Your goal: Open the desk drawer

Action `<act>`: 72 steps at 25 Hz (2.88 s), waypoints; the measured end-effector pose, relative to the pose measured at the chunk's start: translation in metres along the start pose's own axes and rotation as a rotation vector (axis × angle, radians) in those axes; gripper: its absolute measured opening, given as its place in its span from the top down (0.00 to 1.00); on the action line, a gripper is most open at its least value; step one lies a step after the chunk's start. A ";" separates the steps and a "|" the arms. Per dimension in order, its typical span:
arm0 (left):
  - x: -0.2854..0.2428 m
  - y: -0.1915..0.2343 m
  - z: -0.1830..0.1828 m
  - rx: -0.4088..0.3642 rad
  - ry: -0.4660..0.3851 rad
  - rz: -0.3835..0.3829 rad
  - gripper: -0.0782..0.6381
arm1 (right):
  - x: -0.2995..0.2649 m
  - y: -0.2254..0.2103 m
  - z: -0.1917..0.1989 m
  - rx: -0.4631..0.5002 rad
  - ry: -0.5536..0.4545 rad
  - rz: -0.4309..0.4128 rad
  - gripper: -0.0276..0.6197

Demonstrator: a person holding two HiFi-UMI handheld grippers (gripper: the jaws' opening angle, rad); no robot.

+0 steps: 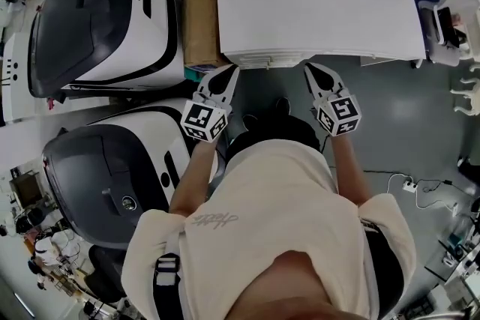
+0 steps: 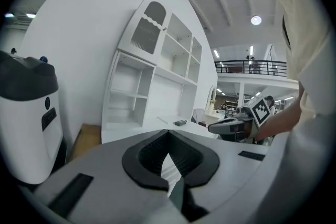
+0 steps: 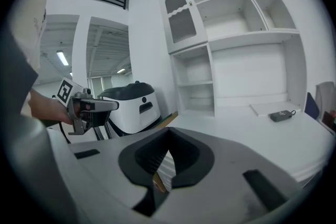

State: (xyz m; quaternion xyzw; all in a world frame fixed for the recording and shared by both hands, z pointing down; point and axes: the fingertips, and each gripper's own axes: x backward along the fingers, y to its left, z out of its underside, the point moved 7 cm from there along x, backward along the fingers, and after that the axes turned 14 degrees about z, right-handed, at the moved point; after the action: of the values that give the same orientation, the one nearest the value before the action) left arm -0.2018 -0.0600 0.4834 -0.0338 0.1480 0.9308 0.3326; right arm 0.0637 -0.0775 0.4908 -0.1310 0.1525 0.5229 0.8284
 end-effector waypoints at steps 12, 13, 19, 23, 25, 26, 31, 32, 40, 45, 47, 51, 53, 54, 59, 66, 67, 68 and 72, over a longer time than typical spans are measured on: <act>-0.034 -0.021 -0.018 -0.075 0.035 -0.054 0.89 | -0.017 -0.035 -0.012 0.059 -0.050 -0.120 0.96; -0.037 -0.023 -0.019 -0.082 0.037 -0.056 0.89 | -0.016 -0.039 -0.013 0.064 -0.053 -0.126 0.96; -0.053 -0.033 -0.018 -0.079 0.036 -0.076 0.89 | -0.008 -0.054 -0.018 0.095 -0.091 -0.168 0.96; -0.058 -0.040 -0.010 -0.040 0.037 -0.067 0.89 | 0.000 -0.057 -0.016 0.060 -0.105 -0.169 0.96; -0.056 -0.044 -0.007 -0.026 0.038 -0.058 0.89 | 0.005 -0.056 -0.017 0.055 -0.102 -0.168 0.96; -0.055 -0.045 -0.007 -0.023 0.038 -0.052 0.89 | 0.006 -0.055 -0.019 0.059 -0.103 -0.165 0.96; -0.045 -0.039 -0.014 -0.024 0.036 -0.034 0.89 | 0.012 -0.046 -0.025 0.069 -0.095 -0.132 0.96; -0.041 -0.037 -0.016 -0.026 0.037 -0.034 0.89 | 0.014 -0.042 -0.025 0.067 -0.091 -0.126 0.96; -0.024 -0.019 -0.028 -0.043 0.024 -0.013 0.89 | 0.010 -0.022 -0.033 0.066 -0.080 -0.104 0.96; -0.014 -0.008 -0.023 -0.031 0.021 -0.005 0.89 | 0.002 -0.013 -0.030 0.079 -0.058 -0.080 0.93; -0.011 -0.004 -0.019 -0.015 0.024 -0.002 0.89 | -0.001 -0.010 -0.027 0.078 -0.041 -0.074 0.75; -0.003 0.001 -0.013 0.002 0.026 0.000 0.89 | -0.002 -0.003 -0.026 0.085 -0.040 -0.049 0.76; -0.001 0.003 -0.010 0.011 0.024 -0.002 0.89 | -0.002 -0.002 -0.023 0.078 -0.029 -0.046 0.76; -0.001 0.004 -0.009 0.012 0.021 -0.002 0.89 | -0.002 -0.001 -0.021 0.076 -0.022 -0.046 0.76; 0.001 0.008 -0.003 0.008 0.015 -0.006 0.89 | -0.018 0.005 0.002 0.065 0.041 -0.068 0.82; 0.002 0.019 0.018 0.054 0.034 -0.007 0.89 | -0.056 0.016 0.047 0.067 0.173 -0.092 0.82; 0.002 0.022 0.022 0.061 0.037 -0.008 0.89 | -0.062 0.017 0.056 0.066 0.194 -0.094 0.82; 0.002 0.024 0.025 0.067 0.038 -0.009 0.89 | -0.069 0.018 0.064 0.068 0.216 -0.097 0.82; 0.002 0.027 0.033 0.088 0.051 -0.015 0.89 | -0.092 0.020 0.101 0.092 0.316 -0.115 0.77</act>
State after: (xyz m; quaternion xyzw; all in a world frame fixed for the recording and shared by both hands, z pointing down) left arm -0.2194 -0.0690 0.5217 -0.0440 0.1970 0.9196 0.3369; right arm 0.0205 -0.1069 0.6184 -0.1820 0.2967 0.4399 0.8278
